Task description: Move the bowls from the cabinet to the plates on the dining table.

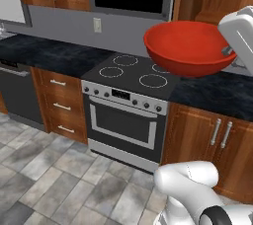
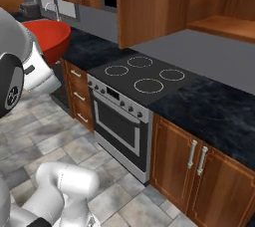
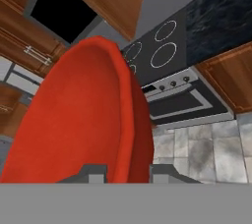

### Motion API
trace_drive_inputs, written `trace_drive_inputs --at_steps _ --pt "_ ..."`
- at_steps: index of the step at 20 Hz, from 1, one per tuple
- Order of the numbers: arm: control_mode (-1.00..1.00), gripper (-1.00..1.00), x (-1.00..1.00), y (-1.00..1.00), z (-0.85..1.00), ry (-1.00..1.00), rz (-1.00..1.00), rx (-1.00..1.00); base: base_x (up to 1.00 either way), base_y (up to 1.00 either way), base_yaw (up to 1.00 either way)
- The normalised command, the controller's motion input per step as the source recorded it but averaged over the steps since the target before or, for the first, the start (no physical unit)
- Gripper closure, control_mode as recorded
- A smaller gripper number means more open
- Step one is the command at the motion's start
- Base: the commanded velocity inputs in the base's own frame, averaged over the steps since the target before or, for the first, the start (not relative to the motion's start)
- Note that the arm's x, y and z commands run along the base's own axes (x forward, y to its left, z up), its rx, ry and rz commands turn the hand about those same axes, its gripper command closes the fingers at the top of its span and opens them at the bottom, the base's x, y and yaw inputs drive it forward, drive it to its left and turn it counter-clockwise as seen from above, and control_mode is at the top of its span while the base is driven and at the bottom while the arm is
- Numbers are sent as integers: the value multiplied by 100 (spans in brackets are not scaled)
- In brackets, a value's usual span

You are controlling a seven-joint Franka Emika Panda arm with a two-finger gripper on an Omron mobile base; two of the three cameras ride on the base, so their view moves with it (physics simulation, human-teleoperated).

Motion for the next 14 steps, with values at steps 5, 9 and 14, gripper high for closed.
trace_drive_inputs --at_steps 5,9,14 --pt "100 100 0 0 0 0 0 0 1 0 25" --pt "100 100 0 0 0 0 0 0 0 0 25" --pt "100 100 0 0 0 0 0 0 0 0 25"
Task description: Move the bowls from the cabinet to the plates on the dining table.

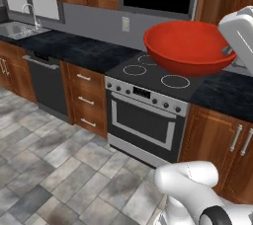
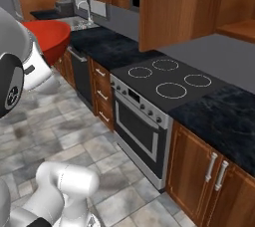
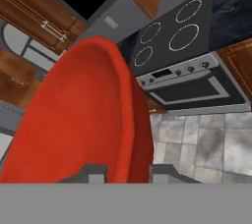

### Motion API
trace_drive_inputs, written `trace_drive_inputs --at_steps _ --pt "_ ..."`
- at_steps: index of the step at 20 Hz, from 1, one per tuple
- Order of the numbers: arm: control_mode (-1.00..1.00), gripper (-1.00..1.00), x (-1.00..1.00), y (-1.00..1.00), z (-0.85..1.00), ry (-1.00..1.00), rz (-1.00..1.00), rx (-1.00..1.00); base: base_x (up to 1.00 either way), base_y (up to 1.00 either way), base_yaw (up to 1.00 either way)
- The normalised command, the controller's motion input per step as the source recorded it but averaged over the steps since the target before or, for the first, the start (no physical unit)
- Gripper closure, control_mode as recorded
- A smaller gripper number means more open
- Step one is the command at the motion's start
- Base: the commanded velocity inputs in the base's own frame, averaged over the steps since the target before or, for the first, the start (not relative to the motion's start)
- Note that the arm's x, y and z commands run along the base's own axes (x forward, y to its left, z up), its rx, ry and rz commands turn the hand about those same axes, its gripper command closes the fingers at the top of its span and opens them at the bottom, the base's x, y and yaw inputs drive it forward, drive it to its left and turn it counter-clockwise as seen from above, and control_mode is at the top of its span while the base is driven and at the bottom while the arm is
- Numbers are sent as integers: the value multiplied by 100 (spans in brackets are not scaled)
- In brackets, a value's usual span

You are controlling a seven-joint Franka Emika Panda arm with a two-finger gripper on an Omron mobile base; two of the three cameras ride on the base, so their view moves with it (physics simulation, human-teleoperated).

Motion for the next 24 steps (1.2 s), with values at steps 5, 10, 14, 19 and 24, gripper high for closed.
trace_drive_inputs --at_steps 5,10,14,19,24 --pt "100 100 0 0 0 0 0 0 0 0 25" --pt "100 100 0 0 0 0 0 0 0 0 25" --pt "100 100 0 0 0 0 0 0 0 0 25" --pt "100 100 0 0 0 0 0 0 0 0 25" --pt "100 100 0 0 0 0 0 0 0 0 25"
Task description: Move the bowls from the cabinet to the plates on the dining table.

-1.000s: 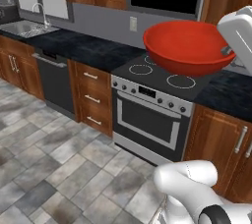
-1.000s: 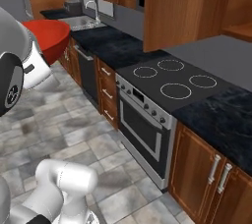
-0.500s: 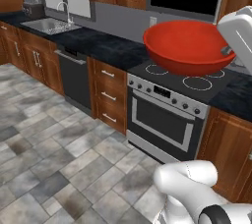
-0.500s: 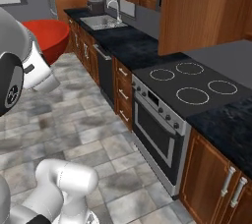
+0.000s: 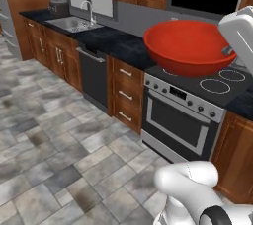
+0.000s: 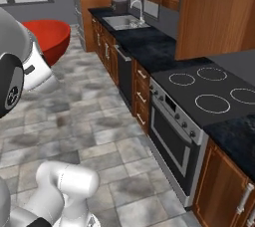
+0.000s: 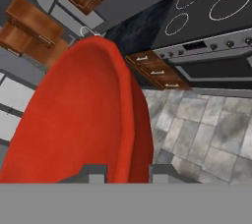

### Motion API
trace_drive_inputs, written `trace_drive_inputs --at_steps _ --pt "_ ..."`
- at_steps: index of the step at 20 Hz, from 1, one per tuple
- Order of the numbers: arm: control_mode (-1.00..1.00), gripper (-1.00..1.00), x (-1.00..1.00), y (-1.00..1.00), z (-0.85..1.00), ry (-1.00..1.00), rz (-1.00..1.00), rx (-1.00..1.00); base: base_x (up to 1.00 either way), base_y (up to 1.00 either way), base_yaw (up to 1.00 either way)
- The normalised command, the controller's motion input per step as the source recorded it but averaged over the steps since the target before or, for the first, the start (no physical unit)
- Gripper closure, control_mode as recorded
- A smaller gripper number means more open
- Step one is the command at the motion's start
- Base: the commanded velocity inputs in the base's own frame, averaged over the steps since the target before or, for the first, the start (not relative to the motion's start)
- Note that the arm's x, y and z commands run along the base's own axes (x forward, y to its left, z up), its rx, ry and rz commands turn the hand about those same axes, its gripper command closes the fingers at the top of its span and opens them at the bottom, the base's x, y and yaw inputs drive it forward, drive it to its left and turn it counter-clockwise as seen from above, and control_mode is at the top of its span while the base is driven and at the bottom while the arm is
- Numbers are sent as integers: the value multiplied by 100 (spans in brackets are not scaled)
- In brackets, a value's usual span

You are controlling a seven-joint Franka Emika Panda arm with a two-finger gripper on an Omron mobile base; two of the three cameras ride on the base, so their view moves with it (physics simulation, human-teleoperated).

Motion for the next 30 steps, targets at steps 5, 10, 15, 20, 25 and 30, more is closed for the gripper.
trace_drive_inputs --at_steps 5,10,15,20,25,30 --pt "100 100 0 0 0 0 0 0 0 0 25" --pt "100 100 0 0 0 0 0 0 0 0 25" --pt "100 100 0 0 0 0 0 0 0 0 25" --pt "100 100 0 0 0 0 0 0 0 0 25" --pt "100 100 0 0 0 0 0 0 0 0 25" --pt "100 100 0 0 0 0 0 0 0 0 25"
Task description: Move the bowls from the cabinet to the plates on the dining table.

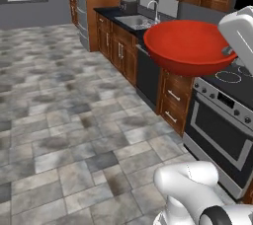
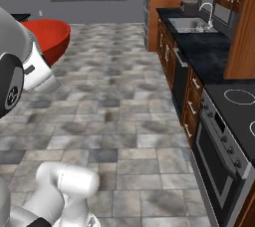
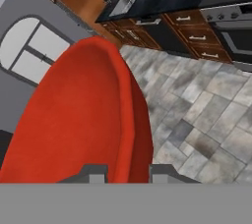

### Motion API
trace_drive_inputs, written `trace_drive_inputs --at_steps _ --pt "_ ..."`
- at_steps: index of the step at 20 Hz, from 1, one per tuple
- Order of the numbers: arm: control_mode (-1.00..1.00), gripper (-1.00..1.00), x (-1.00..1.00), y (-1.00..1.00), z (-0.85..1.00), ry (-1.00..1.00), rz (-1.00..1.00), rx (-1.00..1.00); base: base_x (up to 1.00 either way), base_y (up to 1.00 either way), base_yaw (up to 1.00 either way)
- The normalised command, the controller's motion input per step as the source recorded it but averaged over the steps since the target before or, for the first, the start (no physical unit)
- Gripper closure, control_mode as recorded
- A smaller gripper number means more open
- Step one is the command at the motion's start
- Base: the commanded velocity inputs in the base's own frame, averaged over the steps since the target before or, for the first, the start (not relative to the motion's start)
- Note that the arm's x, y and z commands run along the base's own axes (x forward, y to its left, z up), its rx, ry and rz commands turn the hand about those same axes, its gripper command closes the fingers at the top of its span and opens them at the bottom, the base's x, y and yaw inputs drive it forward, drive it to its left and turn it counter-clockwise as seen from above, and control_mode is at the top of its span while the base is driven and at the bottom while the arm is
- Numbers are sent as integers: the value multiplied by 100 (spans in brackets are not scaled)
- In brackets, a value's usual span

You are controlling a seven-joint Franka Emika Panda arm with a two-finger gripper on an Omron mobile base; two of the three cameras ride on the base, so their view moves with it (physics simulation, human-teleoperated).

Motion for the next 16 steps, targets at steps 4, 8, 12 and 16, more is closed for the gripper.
trace_drive_inputs --at_steps 4,8,12,16 --pt "100 100 0 0 0 0 0 0 0 0 25" --pt "100 100 0 0 0 0 0 0 0 0 25" --pt "100 100 0 0 0 0 0 0 0 0 25" --pt "100 100 0 0 0 0 0 0 0 1 25"
